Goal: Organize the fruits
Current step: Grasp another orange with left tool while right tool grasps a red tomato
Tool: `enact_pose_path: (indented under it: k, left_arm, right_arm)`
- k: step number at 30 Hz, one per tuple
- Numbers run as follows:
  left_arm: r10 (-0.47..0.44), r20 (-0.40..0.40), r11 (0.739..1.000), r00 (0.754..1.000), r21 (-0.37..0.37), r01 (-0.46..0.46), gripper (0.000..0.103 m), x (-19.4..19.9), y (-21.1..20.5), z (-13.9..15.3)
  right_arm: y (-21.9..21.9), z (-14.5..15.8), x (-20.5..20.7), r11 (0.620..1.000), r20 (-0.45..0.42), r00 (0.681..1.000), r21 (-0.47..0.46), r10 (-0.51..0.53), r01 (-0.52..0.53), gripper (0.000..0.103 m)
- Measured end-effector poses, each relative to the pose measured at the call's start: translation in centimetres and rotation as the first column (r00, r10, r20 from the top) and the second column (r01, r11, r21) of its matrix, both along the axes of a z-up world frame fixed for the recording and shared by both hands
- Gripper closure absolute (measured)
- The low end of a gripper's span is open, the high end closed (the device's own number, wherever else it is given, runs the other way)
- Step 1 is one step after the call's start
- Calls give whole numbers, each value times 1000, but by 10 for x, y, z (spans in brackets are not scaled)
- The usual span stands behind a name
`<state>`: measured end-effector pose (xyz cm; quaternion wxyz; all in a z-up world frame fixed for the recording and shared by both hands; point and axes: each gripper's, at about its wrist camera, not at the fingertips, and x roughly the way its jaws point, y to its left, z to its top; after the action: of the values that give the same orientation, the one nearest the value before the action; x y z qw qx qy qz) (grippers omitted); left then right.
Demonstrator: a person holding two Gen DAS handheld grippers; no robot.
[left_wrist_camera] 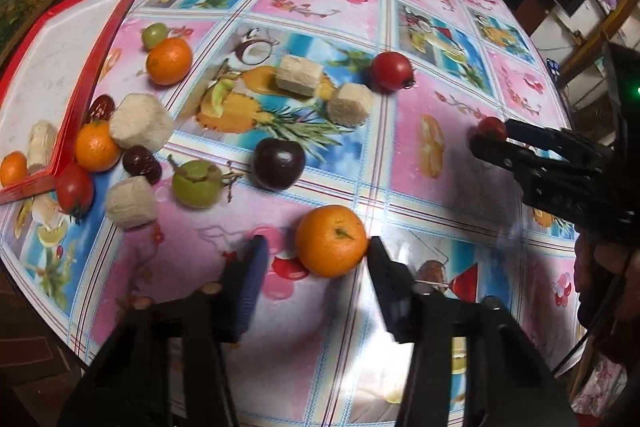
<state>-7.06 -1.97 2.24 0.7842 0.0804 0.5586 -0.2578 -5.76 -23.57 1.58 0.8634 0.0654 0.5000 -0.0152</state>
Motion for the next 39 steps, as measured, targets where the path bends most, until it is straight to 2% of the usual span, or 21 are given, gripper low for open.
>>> enact_pose_path:
  k: [1, 2, 5, 6, 7, 20, 39]
  left_arm:
    - [-13, -4, 1000, 1000, -7, 13, 68, -1, -2, 0]
    - [-22, -5, 1000, 1000, -12, 22, 69, -2, -3, 0]
    - [-13, -19, 999, 1000, -34, 13, 69, 0, 1, 0]
    - [-4, -25, 999, 1000, -41, 3, 70, 1, 3, 1]
    - [9, -29, 999, 1000, -46, -10, 70, 3, 6, 1]
    - [129, -1, 984, 992, -121, -129, 70, 23, 37, 27]
    - [257, 44, 962, 966, -106, -251, 70, 54, 90, 44]
  right_arm:
    - [0, -1, 3, 1000, -5, 1000, -5, 1, -1, 33]
    - [0, -3, 4, 1000, -9, 1000, -10, 2, -2, 36]
    - [1, -7, 8, 1000, -32, 999, -12, 7, -8, 59]
    - [0, -8, 8, 1000, -35, 999, -9, 8, -8, 64]
    - [1, -7, 7, 1000, -33, 999, -10, 8, -8, 65]
    - [24, 16, 7, 997, 30, 998, 55, 55, -56, 65]
    - [89, 45, 47, 972, 97, 972, 70, 215, -222, 65]
